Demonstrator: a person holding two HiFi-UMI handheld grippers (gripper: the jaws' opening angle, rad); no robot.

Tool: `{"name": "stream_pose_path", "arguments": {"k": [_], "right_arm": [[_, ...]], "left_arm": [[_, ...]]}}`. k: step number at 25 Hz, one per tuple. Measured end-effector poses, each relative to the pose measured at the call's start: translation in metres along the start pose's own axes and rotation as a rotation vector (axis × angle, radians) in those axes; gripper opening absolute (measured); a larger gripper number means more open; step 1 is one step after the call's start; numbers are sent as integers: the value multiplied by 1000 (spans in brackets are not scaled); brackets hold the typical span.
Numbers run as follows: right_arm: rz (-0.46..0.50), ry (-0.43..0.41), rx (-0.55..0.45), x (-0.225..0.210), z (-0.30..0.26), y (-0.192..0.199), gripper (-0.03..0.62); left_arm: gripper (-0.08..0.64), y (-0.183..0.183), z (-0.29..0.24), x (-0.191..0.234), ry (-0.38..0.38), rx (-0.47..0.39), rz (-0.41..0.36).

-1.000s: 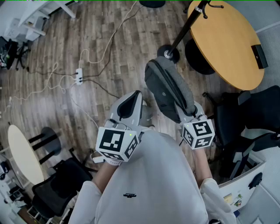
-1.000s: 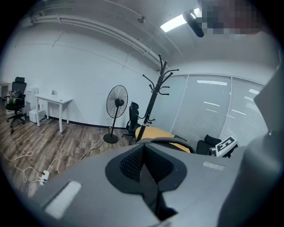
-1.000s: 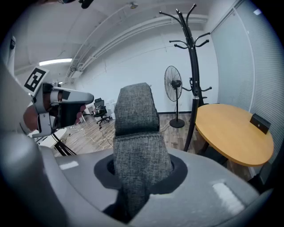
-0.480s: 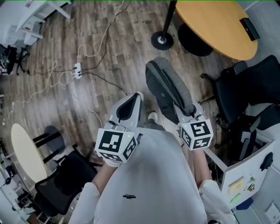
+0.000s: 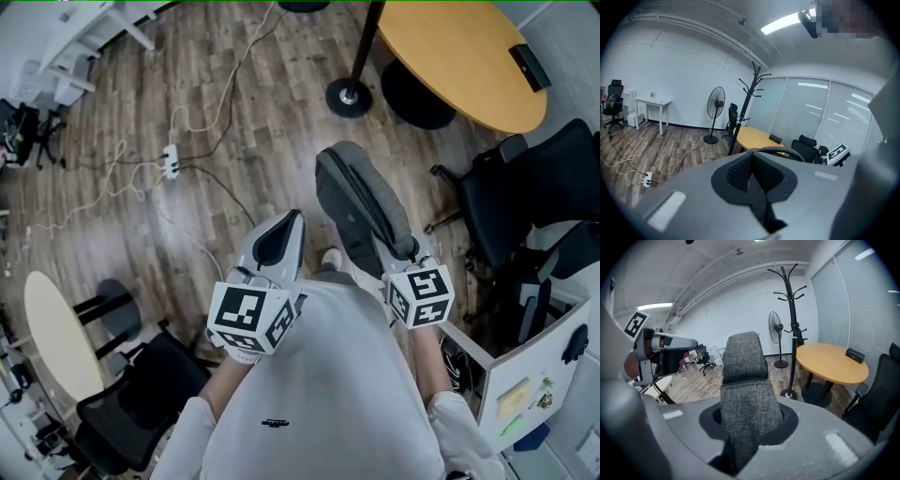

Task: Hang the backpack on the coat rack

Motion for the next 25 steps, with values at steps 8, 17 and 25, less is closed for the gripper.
{"name": "stream_pose_path", "arguments": {"k": [8,17,25], "right_arm": [[-23,42,3,24,-51,-37,100],[-56,95,-15,53,-125,-90,101],[-67,86,-39,88,-180,-124,101]], "left_arm": [[18,-33,-17,64,56,-17,4],[18,-65,-27,161,82,-39,24],[18,-78,-21,229,100,-75,38]]}}
Point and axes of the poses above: the fingertips, and each gripper's own axes: z backward along the fingers, x to its left, y out of its underside, the point moved 10 cm from there along z, backward along the fingers, and after that the axes turned 6 degrees about -y, right-handed, at the moved point
